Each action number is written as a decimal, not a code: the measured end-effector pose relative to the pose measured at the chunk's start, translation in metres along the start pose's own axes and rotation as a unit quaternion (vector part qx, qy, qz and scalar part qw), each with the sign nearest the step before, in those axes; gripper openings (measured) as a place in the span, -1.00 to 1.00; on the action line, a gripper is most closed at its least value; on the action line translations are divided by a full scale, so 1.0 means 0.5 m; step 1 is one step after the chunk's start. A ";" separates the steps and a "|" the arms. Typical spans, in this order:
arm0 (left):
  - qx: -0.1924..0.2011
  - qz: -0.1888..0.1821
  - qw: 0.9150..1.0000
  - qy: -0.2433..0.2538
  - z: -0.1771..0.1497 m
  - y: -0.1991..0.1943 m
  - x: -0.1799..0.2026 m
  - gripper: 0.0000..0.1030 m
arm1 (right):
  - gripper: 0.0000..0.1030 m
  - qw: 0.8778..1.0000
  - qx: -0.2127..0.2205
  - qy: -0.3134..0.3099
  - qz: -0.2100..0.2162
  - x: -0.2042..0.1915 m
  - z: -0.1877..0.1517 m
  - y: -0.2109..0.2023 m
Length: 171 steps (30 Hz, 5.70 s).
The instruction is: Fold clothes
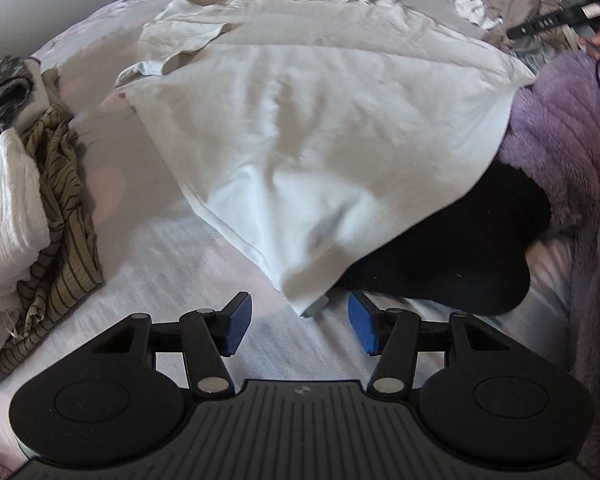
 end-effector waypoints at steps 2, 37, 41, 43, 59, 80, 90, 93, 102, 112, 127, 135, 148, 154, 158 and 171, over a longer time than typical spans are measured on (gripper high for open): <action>0.007 0.012 1.000 -0.002 0.002 0.012 0.009 0.00 | -0.03 1.000 0.000 0.002 0.003 0.001 -0.001 -0.002; 0.154 0.066 0.985 -0.043 0.216 -0.138 -0.102 -0.95 | 0.22 0.946 -0.052 -0.305 0.099 -0.322 -0.013 -0.046; 0.155 0.062 0.985 -0.053 0.215 -0.135 -0.121 -0.95 | 0.10 0.952 -0.083 -0.294 0.028 -0.217 0.006 -0.006; 0.155 0.065 0.984 -0.057 0.217 -0.132 -0.130 -0.95 | -0.06 0.952 -0.100 -0.289 -0.013 -0.161 0.016 0.016; 0.135 0.077 0.985 -0.080 0.228 -0.096 -0.181 -0.96 | -0.35 0.958 -0.201 -0.180 0.094 -0.036 0.022 0.060; 0.128 0.075 0.985 -0.082 0.216 -0.095 -0.178 -0.95 | -0.07 0.941 -0.270 -0.117 0.165 -0.053 -0.023 0.087; 0.130 0.079 0.985 -0.082 0.210 -0.105 -0.176 -0.95 | -0.86 0.955 -0.261 -0.087 0.113 -0.023 -0.026 0.082; 0.132 0.084 0.985 -0.075 0.211 -0.111 -0.172 -0.95 | -0.88 0.965 -0.227 -0.077 0.110 0.004 -0.009 0.035; 0.157 0.087 0.983 -0.047 0.270 -0.154 -0.168 -0.95 | -0.90 0.997 -0.047 -0.011 0.056 0.122 0.207 -0.102; 0.216 0.130 0.967 -0.025 0.387 -0.268 -0.191 -0.95 | -0.91 0.997 0.069 0.018 0.030 0.148 0.386 -0.169; 0.093 0.048 0.995 0.004 0.242 -0.228 -0.116 -0.95 | -0.91 0.996 -0.028 -0.008 0.083 0.146 0.174 -0.192; 0.002 -0.016 0.999 -0.034 0.105 -0.082 -0.089 -0.96 | -0.92 0.990 -0.105 -0.024 0.096 0.116 0.036 -0.128; -0.010 -0.047 0.998 -0.046 0.025 -0.022 -0.079 -0.63 | -0.98 0.981 -0.144 -0.088 0.093 0.103 -0.012 -0.109; 0.017 -0.020 0.999 0.031 0.021 -0.059 -0.035 -0.25 | -0.89 0.973 -0.135 -0.142 0.122 0.031 -0.004 -0.100; 0.014 0.001 0.997 0.071 0.024 -0.052 -0.010 -0.21 | -0.88 0.964 -0.121 -0.182 0.149 -0.029 0.006 -0.099; -0.005 0.051 0.987 0.151 0.015 -0.006 0.028 -0.07 | -0.33 0.920 -0.142 -0.329 0.162 -0.175 -0.019 -0.034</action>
Point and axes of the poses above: each gripper's, at about its wrist camera, not at the fingertips, and y roughly the way its jaws point, x to its right, z to its top, the point moved 3 cm from there along y, roughly the way its jaws point, and after that the axes turned 2 degrees about -z, right-handed, at the moved point
